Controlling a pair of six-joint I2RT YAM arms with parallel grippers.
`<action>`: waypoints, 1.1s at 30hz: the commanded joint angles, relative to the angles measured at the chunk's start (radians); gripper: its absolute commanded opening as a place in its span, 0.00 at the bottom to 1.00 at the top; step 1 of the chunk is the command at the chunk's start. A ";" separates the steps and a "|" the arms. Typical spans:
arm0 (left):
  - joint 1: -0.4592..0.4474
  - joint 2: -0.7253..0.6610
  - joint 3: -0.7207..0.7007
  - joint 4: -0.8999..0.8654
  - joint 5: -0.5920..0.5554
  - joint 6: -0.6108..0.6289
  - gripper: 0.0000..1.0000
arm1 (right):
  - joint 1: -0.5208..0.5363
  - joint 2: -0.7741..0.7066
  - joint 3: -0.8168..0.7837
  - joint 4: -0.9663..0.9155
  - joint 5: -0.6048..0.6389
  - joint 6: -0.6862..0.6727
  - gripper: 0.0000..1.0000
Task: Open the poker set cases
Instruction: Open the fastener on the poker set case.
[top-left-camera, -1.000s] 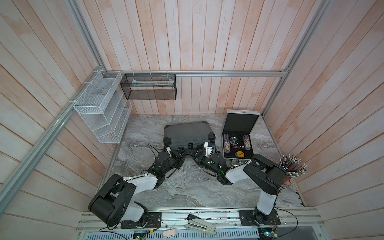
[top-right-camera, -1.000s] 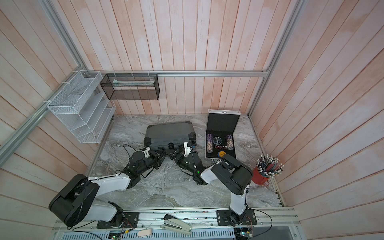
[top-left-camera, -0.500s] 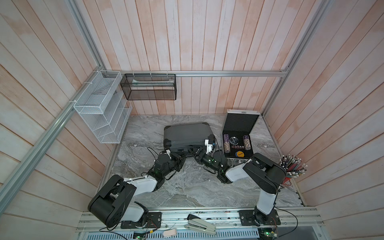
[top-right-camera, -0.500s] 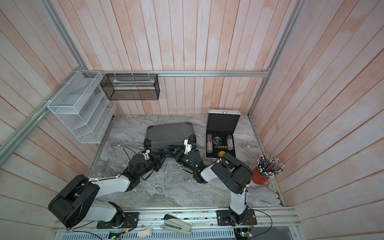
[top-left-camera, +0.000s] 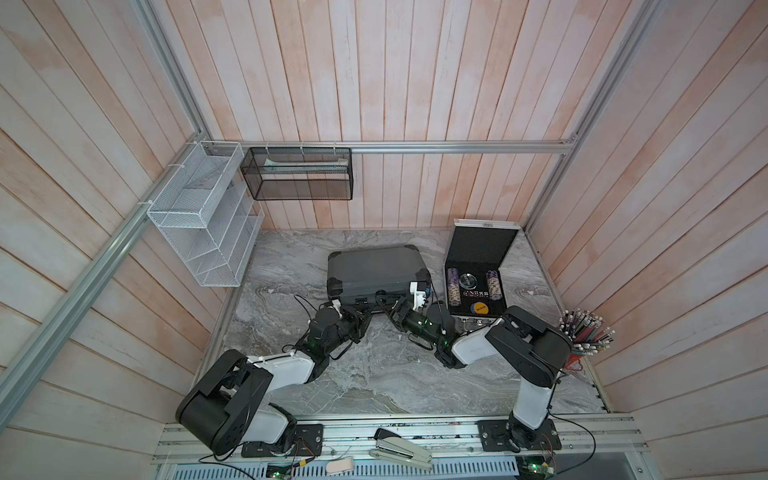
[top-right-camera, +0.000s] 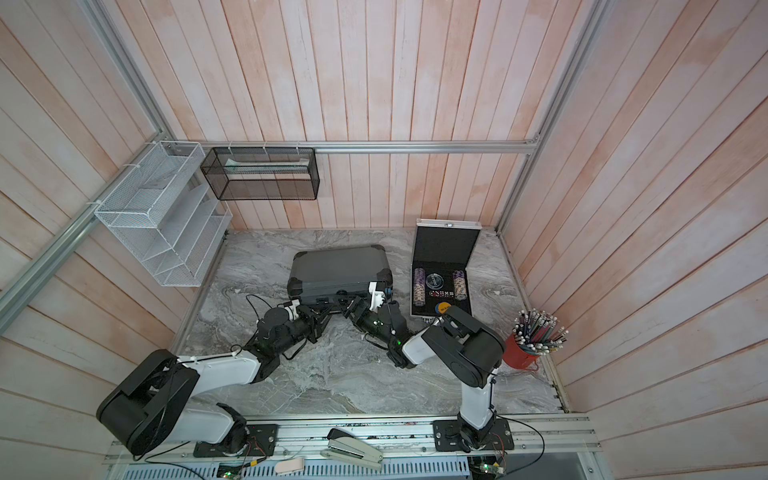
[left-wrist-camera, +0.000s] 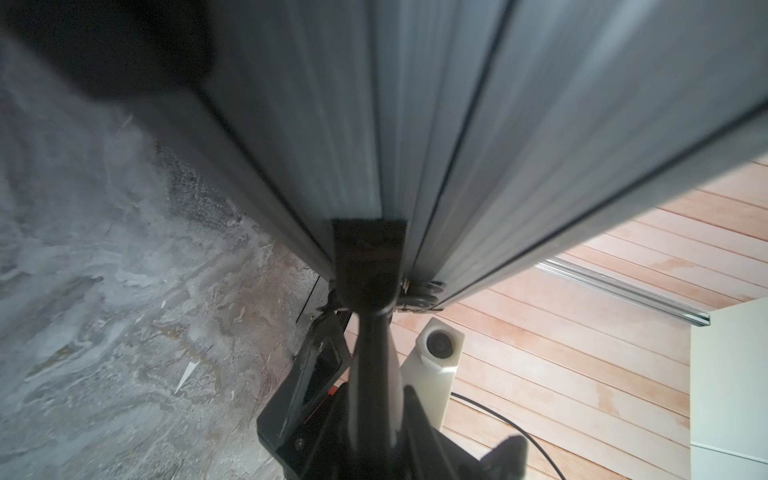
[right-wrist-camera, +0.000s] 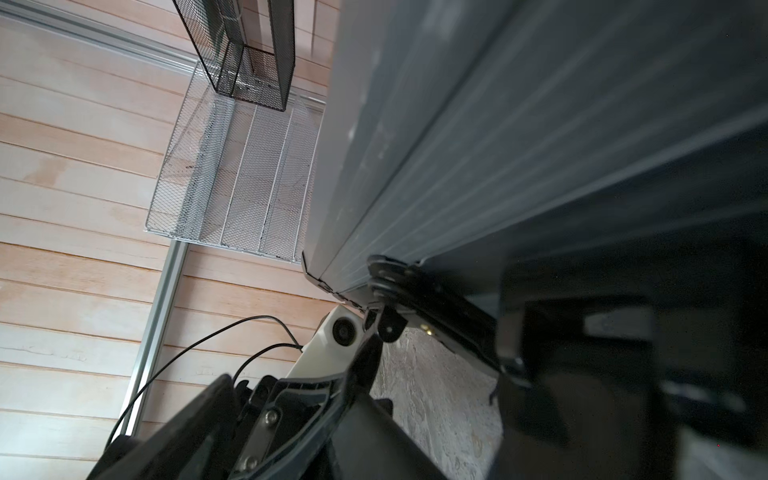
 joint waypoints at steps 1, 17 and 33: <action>-0.014 -0.050 0.044 0.254 0.060 0.060 0.05 | 0.004 0.015 -0.002 -0.017 0.007 0.003 0.98; -0.021 -0.049 0.018 0.267 0.052 0.047 0.05 | -0.012 0.051 0.060 0.031 -0.026 0.000 0.98; -0.021 -0.016 -0.002 0.308 0.047 0.030 0.05 | -0.026 0.044 0.026 0.168 -0.035 0.057 0.93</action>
